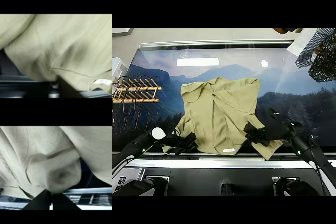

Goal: Fold the clothes and pants, and hang the long-sleeved shirts on hangers.

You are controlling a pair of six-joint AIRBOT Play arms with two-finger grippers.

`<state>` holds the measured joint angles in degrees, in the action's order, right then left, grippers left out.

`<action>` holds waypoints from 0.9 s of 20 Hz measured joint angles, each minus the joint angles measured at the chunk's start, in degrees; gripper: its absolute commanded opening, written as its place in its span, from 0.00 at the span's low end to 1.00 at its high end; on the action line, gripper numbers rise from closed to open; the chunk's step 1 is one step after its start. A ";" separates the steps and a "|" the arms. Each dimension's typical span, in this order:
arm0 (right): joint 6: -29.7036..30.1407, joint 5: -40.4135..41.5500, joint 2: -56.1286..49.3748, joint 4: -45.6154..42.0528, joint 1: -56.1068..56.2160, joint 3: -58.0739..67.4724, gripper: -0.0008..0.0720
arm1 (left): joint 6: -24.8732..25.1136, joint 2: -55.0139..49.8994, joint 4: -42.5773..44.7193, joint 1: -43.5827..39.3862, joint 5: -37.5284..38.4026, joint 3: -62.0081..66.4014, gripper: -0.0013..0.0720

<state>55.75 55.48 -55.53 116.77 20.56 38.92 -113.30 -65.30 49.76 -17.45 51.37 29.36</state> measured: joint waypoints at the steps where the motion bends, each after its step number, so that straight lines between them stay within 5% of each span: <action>1: -0.35 0.39 0.74 -0.15 0.00 0.00 0.05 | 0.20 -0.13 -0.13 -0.04 -0.39 0.31 0.04; 12: -6.08 20.13 15.96 -7.10 0.02 0.00 0.05 | 1.33 15.45 5.53 -0.09 13.42 2.54 0.04; 18: -12.02 14.34 17.64 -10.99 0.02 0.00 0.05 | 2.84 19.19 2.64 -0.11 7.89 3.17 0.04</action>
<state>43.72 69.82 -37.89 105.78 20.58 38.92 -110.45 -46.11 52.40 -17.56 59.27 32.53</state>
